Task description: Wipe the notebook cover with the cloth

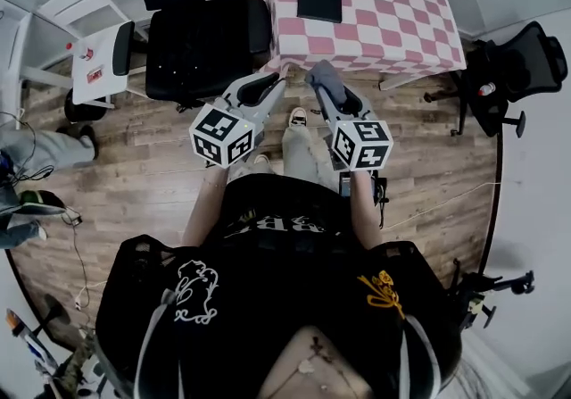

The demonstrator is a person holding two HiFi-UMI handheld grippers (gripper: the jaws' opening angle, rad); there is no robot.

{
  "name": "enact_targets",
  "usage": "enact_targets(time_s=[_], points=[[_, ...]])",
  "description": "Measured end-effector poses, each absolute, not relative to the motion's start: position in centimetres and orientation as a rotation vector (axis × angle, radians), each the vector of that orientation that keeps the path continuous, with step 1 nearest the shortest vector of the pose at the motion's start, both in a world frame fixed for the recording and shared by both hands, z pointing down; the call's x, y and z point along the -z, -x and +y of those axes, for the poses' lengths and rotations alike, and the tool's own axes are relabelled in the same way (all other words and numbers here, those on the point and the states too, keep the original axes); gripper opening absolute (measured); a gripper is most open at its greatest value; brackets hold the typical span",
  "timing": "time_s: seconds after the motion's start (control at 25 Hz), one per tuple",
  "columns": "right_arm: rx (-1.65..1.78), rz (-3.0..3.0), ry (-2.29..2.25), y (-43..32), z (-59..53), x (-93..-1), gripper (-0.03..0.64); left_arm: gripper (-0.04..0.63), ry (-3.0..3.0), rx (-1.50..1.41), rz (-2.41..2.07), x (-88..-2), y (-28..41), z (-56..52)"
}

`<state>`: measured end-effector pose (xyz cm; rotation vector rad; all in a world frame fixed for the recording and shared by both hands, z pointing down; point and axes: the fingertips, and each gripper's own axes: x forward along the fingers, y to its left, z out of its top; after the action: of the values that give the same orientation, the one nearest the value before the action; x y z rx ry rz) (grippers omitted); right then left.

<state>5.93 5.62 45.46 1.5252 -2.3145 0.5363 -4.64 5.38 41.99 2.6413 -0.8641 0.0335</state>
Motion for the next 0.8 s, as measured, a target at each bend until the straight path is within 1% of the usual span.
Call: enact_targets(time_s=[0.36, 0.8], points=[[-0.535, -2.367, -1.441, -7.7, -3.1, -46.0, 0.141, 0.063, -2.598, -0.061, -0.974, -42.7, 3.8, -1.5], [-0.569, -2.382, -1.423, -15.5, -13.9, -46.0, 0.141, 0.063, -2.580, -0.136, -1.025, -43.1, -3.1, -10.8]])
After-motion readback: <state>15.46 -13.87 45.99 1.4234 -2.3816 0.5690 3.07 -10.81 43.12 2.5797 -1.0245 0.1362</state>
